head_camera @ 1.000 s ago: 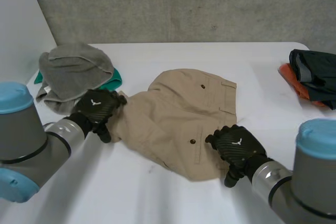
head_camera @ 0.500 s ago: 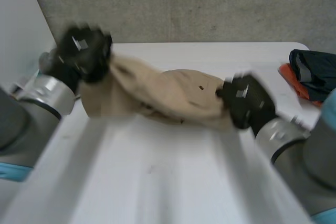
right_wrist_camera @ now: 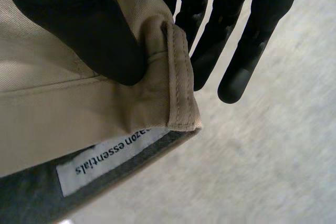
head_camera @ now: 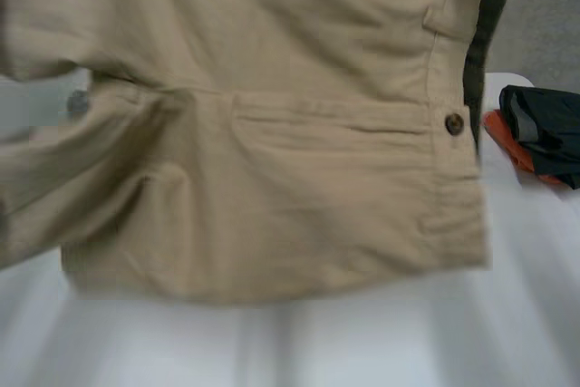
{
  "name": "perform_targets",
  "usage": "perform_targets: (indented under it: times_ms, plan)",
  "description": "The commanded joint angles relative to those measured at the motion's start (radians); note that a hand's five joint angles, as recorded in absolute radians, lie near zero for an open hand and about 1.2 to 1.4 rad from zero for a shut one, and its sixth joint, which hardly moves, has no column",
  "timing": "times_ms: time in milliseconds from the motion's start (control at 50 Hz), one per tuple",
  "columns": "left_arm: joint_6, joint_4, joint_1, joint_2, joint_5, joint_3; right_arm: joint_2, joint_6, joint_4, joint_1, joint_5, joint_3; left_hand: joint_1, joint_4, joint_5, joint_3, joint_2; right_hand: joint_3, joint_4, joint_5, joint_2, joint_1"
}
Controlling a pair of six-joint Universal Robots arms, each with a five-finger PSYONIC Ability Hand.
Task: Fold the laundry.
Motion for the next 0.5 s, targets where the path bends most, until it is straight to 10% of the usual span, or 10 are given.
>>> perform_targets:
  times_ms: [20, 240, 340, 380, 420, 500]
  plan:
    - [0.022, 0.009, -0.002, -0.285, 0.011, 0.005, 0.199, 0.045, -0.011, -0.04, -0.001, 0.058, 0.244, 0.196, 0.247, 0.203, 0.199, 0.215, 0.199, 0.219, 0.231, 0.286]
    - [0.123, 0.094, -0.031, -0.827, 0.02, 0.213, 0.633, 0.062, -0.139, -0.048, 0.04, -0.075, 0.244, 0.196, 0.247, 0.203, 0.199, 0.215, 0.199, 0.219, 0.231, 0.286]
    - [0.12, 0.126, -0.039, -0.956, 0.024, 0.362, 0.849, 0.05, -0.308, -0.041, 0.184, -0.268, 0.244, 0.196, 0.247, 0.203, 0.199, 0.215, 0.199, 0.219, 0.231, 0.286]
    - [0.114, 0.149, -0.039, -0.982, 0.02, 0.424, 0.887, 0.048, -0.352, -0.04, 0.211, -0.315, -0.164, -0.211, -0.161, -0.204, -0.209, 0.215, 0.199, 0.219, 0.231, 0.286]
    - [0.113, 0.163, -0.04, -0.987, 0.017, 0.451, 0.916, 0.034, -0.398, -0.038, 0.226, -0.368, -0.821, -0.869, -0.818, -0.862, -0.866, -1.007, -1.023, -1.003, -0.991, -0.936]
    - [0.105, 0.19, -0.051, -0.974, -0.005, 0.467, 0.916, -0.005, -0.397, -0.034, 0.223, -0.398, -0.978, -1.025, -0.975, -1.018, -1.023, -1.007, -1.023, -1.003, -0.991, -0.936]
